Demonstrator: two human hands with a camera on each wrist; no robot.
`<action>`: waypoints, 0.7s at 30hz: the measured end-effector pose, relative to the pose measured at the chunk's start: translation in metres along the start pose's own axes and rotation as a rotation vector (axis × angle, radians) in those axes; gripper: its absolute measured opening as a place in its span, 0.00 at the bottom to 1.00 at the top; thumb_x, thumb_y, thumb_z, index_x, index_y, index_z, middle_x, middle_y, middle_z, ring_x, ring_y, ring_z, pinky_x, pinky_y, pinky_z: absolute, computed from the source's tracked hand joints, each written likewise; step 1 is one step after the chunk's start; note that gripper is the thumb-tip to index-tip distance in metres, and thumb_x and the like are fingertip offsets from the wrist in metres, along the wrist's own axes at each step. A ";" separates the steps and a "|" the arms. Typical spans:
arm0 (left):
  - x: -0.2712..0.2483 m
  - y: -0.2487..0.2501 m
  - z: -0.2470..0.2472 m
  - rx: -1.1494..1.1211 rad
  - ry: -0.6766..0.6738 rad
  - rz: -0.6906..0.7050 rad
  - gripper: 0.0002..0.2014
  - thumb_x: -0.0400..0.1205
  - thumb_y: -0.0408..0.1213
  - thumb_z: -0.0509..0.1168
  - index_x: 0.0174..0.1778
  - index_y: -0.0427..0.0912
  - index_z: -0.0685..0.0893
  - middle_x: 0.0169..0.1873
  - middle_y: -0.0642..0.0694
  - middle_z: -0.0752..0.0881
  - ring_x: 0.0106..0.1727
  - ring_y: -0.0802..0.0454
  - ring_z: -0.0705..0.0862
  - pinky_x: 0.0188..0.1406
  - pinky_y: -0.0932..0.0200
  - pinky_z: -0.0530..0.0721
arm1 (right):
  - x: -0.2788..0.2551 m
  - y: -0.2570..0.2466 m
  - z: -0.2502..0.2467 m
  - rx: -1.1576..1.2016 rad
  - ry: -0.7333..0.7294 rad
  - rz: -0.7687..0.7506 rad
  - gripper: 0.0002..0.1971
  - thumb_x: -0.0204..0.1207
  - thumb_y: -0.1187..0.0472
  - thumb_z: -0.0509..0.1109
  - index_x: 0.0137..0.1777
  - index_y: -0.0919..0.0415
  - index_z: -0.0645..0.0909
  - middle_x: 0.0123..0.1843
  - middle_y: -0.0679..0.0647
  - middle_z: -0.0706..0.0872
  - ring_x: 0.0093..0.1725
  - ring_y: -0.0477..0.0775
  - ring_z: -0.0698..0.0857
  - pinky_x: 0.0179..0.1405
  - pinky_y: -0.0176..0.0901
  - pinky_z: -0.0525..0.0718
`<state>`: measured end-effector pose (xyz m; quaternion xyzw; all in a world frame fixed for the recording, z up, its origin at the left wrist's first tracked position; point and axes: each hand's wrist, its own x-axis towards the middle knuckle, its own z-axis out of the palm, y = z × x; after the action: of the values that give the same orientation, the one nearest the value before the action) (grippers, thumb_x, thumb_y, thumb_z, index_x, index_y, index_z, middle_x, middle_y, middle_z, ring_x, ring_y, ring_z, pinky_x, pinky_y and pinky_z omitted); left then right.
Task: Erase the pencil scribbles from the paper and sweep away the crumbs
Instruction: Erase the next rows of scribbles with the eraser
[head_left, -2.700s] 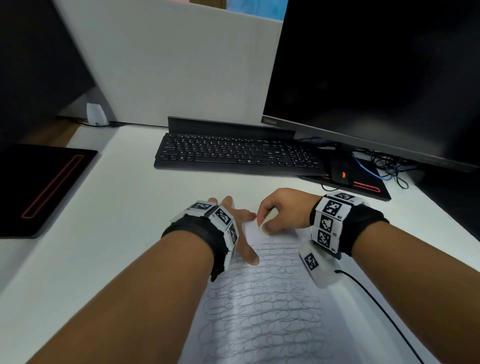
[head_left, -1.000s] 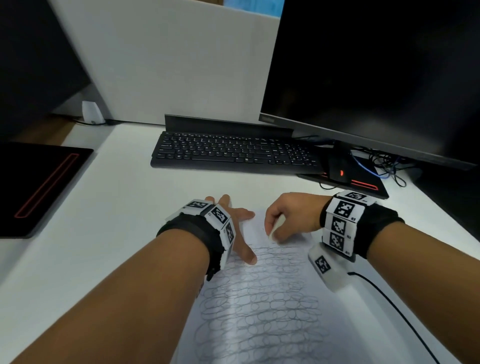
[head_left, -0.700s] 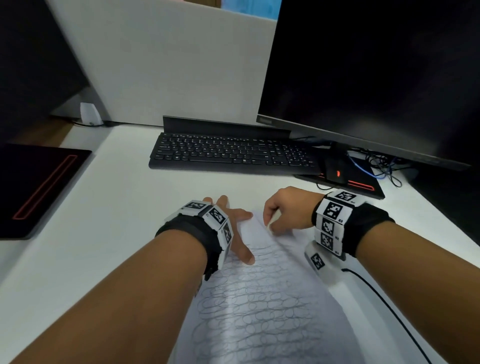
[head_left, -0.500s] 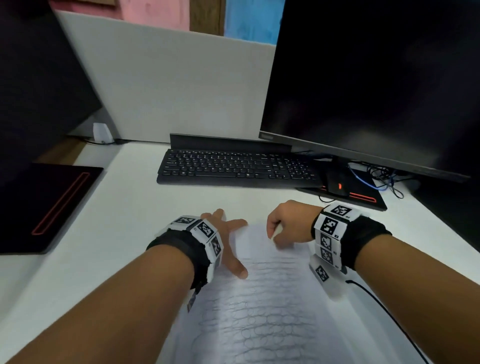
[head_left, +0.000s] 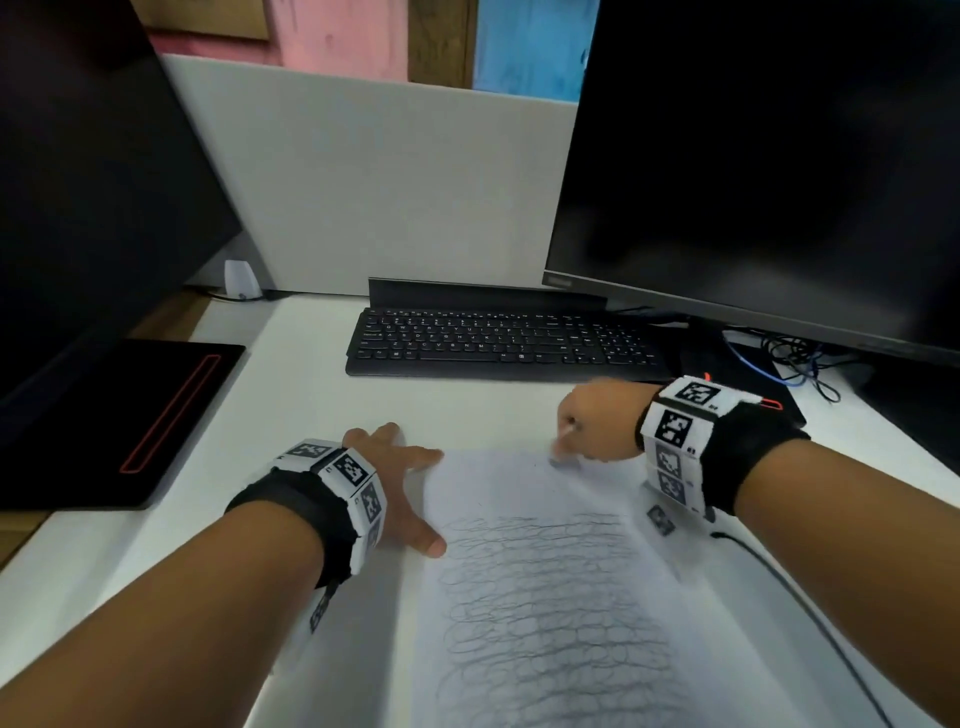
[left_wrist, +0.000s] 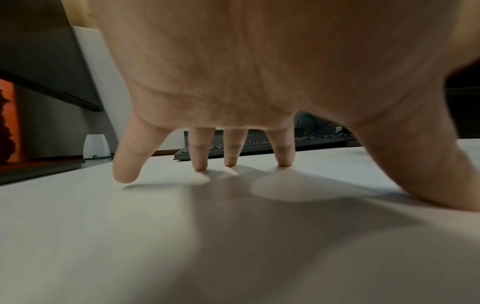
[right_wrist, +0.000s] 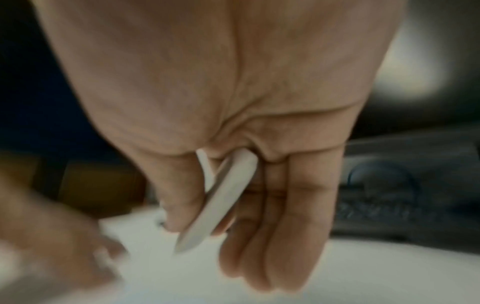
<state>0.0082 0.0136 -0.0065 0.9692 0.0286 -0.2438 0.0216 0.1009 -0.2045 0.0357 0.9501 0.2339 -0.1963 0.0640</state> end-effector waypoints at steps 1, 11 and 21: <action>0.000 0.000 0.000 -0.003 0.004 -0.002 0.51 0.66 0.70 0.73 0.82 0.71 0.52 0.82 0.51 0.55 0.84 0.44 0.53 0.79 0.39 0.63 | -0.001 -0.011 -0.001 0.260 0.046 0.003 0.20 0.85 0.47 0.64 0.53 0.66 0.85 0.41 0.54 0.89 0.38 0.53 0.85 0.43 0.42 0.85; 0.009 0.000 0.011 0.028 0.017 0.009 0.48 0.58 0.71 0.75 0.73 0.64 0.64 0.66 0.49 0.65 0.73 0.42 0.63 0.72 0.44 0.73 | -0.004 -0.137 0.072 2.379 -0.065 0.243 0.21 0.85 0.51 0.66 0.64 0.70 0.79 0.35 0.60 0.88 0.46 0.59 0.89 0.55 0.49 0.88; 0.012 -0.005 0.011 -0.006 0.003 0.011 0.57 0.58 0.71 0.76 0.81 0.71 0.53 0.78 0.51 0.57 0.82 0.41 0.53 0.74 0.35 0.70 | 0.010 -0.014 0.074 2.039 0.980 0.842 0.19 0.87 0.58 0.58 0.66 0.74 0.77 0.59 0.72 0.85 0.51 0.68 0.83 0.36 0.42 0.76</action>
<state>0.0138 0.0183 -0.0217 0.9696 0.0242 -0.2423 0.0260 0.0768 -0.2037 -0.0360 0.5394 -0.3570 0.1269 -0.7520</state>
